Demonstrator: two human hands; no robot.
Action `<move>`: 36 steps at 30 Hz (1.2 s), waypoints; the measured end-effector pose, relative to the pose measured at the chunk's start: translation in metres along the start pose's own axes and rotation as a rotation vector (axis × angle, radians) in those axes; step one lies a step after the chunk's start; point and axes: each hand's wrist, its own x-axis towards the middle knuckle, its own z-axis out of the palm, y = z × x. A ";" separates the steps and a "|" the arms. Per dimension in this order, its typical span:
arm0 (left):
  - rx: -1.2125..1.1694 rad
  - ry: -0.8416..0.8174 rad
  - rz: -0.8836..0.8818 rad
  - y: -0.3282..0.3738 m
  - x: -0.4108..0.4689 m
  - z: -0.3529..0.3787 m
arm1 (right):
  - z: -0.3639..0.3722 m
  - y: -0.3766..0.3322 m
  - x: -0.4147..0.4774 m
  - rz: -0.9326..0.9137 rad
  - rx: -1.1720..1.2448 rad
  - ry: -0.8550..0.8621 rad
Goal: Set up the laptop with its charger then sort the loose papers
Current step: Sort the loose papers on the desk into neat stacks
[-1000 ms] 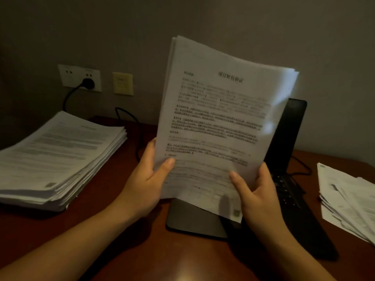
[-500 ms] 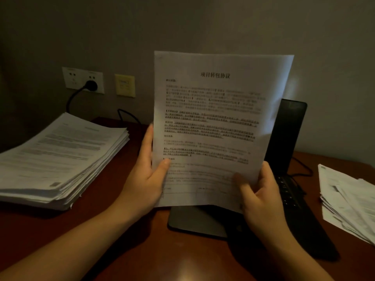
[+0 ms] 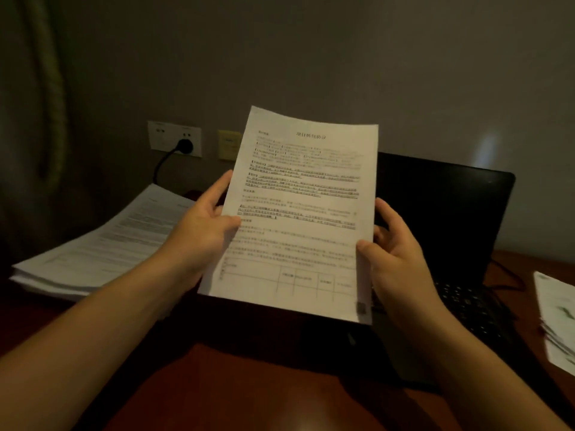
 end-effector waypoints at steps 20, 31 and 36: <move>0.622 0.175 -0.266 -0.017 0.044 -0.202 | 0.213 0.020 0.040 0.324 0.061 -0.276; 1.073 0.172 -0.235 -0.070 0.056 -0.217 | 0.238 0.040 0.028 0.009 -0.880 -0.355; 1.230 0.104 -0.289 -0.062 0.056 -0.210 | 0.230 0.035 0.031 -0.010 -0.939 -0.385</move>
